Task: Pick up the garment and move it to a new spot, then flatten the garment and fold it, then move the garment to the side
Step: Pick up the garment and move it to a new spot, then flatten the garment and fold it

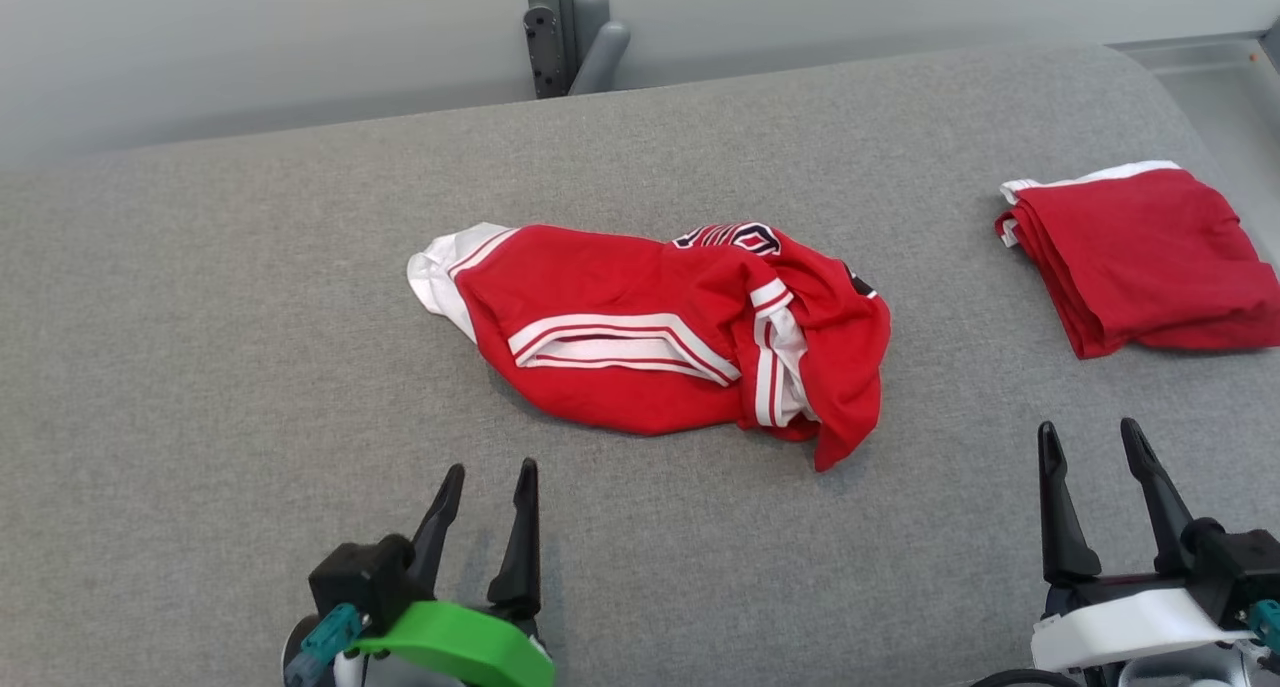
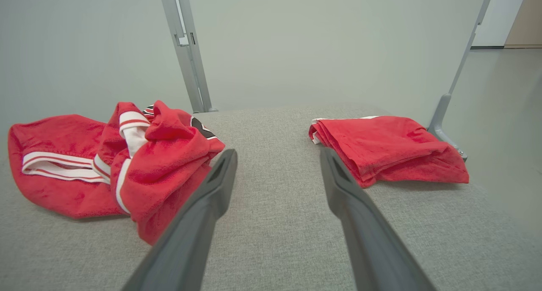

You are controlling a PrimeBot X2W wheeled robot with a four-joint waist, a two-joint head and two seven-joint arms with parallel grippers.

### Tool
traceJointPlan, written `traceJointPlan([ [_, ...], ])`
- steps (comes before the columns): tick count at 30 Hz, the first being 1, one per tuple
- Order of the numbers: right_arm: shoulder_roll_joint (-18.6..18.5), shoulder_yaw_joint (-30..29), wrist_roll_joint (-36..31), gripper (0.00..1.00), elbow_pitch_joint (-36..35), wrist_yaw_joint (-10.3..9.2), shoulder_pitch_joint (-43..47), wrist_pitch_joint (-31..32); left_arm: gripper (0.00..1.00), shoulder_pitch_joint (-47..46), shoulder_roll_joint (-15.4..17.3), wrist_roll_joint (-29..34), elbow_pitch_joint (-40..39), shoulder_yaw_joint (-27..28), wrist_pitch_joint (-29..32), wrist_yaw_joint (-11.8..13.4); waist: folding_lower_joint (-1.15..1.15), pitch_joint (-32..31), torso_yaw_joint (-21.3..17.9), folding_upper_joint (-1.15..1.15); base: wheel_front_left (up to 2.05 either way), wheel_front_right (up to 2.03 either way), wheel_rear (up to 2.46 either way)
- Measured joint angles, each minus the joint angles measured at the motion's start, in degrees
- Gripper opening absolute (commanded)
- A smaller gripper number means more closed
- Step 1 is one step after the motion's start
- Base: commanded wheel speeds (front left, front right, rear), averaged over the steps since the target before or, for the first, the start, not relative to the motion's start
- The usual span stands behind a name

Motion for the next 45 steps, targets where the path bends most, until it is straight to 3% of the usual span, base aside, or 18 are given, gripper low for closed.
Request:
traceJointPlan([
  [7,0.00,-0.99,-0.94,1.00,0.62,0.00,2.57,0.00,1.00,10.40,-1.47,13.73,-0.48,13.21,-0.01,-4.53,0.00,-3.48,2.03,0.00,0.00,0.00,0.00],
  [13,0.00,-2.65,-1.96,1.00,1.43,0.00,3.73,0.00,1.00,18.13,-5.79,24.64,-1.74,24.62,-0.01,-11.39,0.00,-5.38,3.47,0.00,0.00,0.00,0.00],
  [18,0.00,-3.59,-3.20,1.00,2.65,0.00,4.62,0.00,1.00,19.86,-9.01,28.71,-1.52,29.42,-0.01,-16.14,0.00,-5.79,4.32,0.01,0.00,0.00,0.00],
  [23,0.00,-3.65,-3.70,1.00,3.66,0.00,5.16,0.00,1.00,19.96,-10.83,31.58,-1.15,31.71,-0.01,-19.15,0.00,-5.78,5.03,0.01,0.00,0.00,0.00],
  [36,0.01,-2.33,-3.43,1.00,4.05,0.00,5.02,0.00,1.00,19.24,-12.05,33.60,-0.56,34.20,-0.01,-21.83,0.00,-5.24,5.41,0.01,0.00,0.00,0.00],
  [45,0.00,-0.82,-3.44,1.00,3.75,0.00,3.78,0.00,1.00,10.43,-12.17,30.32,2.47,26.70,-0.01,-22.07,0.00,-4.13,4.59,0.01,0.00,0.00,0.00],
])
